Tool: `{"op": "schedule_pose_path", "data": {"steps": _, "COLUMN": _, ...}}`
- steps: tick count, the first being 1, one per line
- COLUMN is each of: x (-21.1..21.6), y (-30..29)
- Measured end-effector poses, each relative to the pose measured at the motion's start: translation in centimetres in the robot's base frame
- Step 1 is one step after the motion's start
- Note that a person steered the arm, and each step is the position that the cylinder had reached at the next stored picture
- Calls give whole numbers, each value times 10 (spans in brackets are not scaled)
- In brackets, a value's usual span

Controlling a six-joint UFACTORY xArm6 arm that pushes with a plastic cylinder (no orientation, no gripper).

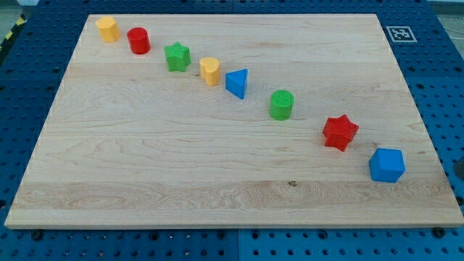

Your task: Move the green circle into the blue triangle

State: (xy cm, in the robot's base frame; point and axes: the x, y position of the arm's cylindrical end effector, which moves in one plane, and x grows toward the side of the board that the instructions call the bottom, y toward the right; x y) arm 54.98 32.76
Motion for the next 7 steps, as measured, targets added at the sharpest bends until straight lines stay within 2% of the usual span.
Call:
{"op": "schedule_pose_path", "data": {"steps": 1, "x": -51, "y": 1}}
{"op": "schedule_pose_path", "data": {"steps": 2, "x": -94, "y": -28}}
{"op": "schedule_pose_path", "data": {"steps": 3, "x": -118, "y": -79}}
{"op": "schedule_pose_path", "data": {"steps": 5, "x": -125, "y": -157}}
{"op": "schedule_pose_path", "data": {"steps": 7, "x": -125, "y": -185}}
